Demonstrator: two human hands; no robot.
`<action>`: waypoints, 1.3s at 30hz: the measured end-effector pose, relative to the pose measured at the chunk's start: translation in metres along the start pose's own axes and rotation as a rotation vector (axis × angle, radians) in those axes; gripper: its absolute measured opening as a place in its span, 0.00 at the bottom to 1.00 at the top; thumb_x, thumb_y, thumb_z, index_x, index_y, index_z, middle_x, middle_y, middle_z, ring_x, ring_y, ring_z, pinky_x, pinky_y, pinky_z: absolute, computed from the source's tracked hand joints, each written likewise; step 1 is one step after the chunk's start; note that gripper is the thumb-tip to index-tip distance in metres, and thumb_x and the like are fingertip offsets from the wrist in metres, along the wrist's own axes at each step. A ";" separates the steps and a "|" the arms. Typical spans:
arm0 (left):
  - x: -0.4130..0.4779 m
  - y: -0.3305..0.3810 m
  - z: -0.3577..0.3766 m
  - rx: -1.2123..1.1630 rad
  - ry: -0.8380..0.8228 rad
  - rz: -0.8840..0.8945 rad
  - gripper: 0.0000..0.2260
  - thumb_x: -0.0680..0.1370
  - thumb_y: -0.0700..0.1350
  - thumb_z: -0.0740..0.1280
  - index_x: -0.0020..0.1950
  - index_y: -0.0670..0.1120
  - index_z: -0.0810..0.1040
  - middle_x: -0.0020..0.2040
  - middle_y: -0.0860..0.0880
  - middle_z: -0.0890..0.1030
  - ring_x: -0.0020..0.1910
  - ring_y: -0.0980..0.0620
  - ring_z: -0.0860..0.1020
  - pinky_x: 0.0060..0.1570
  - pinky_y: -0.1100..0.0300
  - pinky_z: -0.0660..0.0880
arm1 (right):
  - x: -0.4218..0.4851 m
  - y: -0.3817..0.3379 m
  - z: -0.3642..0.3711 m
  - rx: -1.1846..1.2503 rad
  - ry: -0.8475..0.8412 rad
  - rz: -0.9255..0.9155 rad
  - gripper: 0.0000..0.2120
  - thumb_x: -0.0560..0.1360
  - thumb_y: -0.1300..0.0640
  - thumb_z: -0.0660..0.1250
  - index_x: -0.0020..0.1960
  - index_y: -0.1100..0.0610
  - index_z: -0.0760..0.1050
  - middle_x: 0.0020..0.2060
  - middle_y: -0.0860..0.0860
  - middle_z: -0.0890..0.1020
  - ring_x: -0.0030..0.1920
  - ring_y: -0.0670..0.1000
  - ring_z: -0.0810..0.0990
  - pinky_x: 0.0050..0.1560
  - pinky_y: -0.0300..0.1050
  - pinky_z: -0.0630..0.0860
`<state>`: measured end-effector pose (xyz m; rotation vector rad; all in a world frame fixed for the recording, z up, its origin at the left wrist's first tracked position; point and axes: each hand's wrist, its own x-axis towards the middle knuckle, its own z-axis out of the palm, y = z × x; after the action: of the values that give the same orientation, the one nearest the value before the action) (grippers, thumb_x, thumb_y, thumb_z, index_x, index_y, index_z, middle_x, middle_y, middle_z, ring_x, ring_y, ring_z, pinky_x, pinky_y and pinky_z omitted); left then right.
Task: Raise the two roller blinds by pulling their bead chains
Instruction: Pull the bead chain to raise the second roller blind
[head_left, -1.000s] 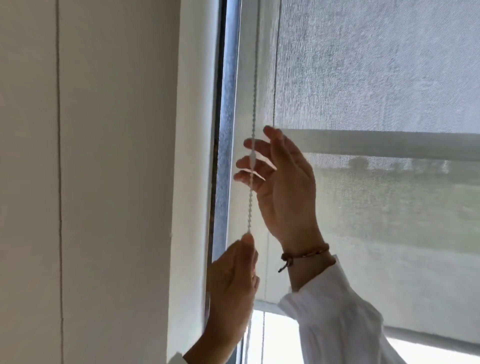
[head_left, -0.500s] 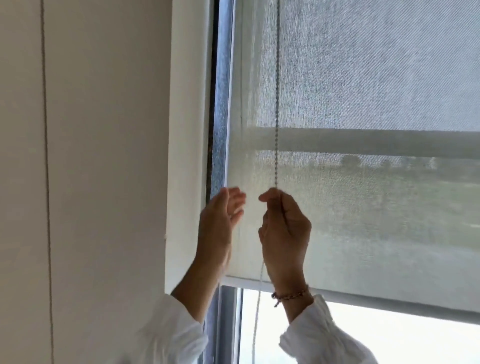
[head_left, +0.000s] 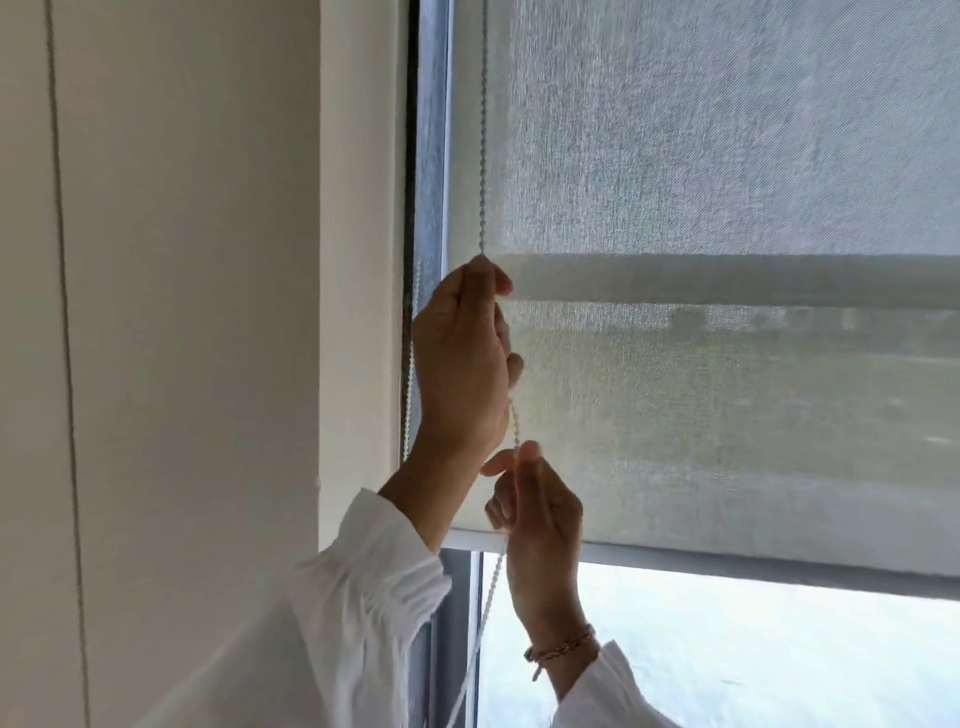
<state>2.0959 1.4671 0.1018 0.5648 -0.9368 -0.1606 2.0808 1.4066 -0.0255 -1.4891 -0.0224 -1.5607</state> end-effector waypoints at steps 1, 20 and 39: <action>-0.001 -0.002 -0.005 -0.004 0.002 0.005 0.15 0.80 0.42 0.57 0.33 0.47 0.71 0.19 0.56 0.62 0.18 0.60 0.56 0.18 0.70 0.53 | 0.007 -0.003 -0.001 0.030 0.017 0.021 0.24 0.72 0.34 0.56 0.36 0.51 0.79 0.23 0.46 0.72 0.26 0.49 0.70 0.31 0.43 0.67; -0.098 -0.088 -0.074 0.156 0.038 -0.379 0.24 0.79 0.41 0.59 0.22 0.49 0.72 0.20 0.56 0.59 0.19 0.60 0.55 0.20 0.70 0.52 | 0.069 -0.055 0.035 -0.036 0.100 -0.013 0.17 0.77 0.52 0.60 0.30 0.49 0.74 0.18 0.41 0.68 0.22 0.43 0.62 0.27 0.42 0.60; 0.004 0.005 -0.006 -0.031 -0.258 -0.284 0.15 0.79 0.52 0.56 0.42 0.47 0.78 0.24 0.55 0.69 0.20 0.60 0.63 0.17 0.68 0.58 | -0.032 -0.017 -0.001 -0.223 0.079 -0.095 0.12 0.74 0.46 0.58 0.34 0.48 0.72 0.20 0.43 0.66 0.23 0.44 0.62 0.26 0.40 0.59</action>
<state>2.1020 1.4723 0.1047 0.6575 -1.0988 -0.5115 2.0634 1.4343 -0.0416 -1.6160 0.1325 -1.7430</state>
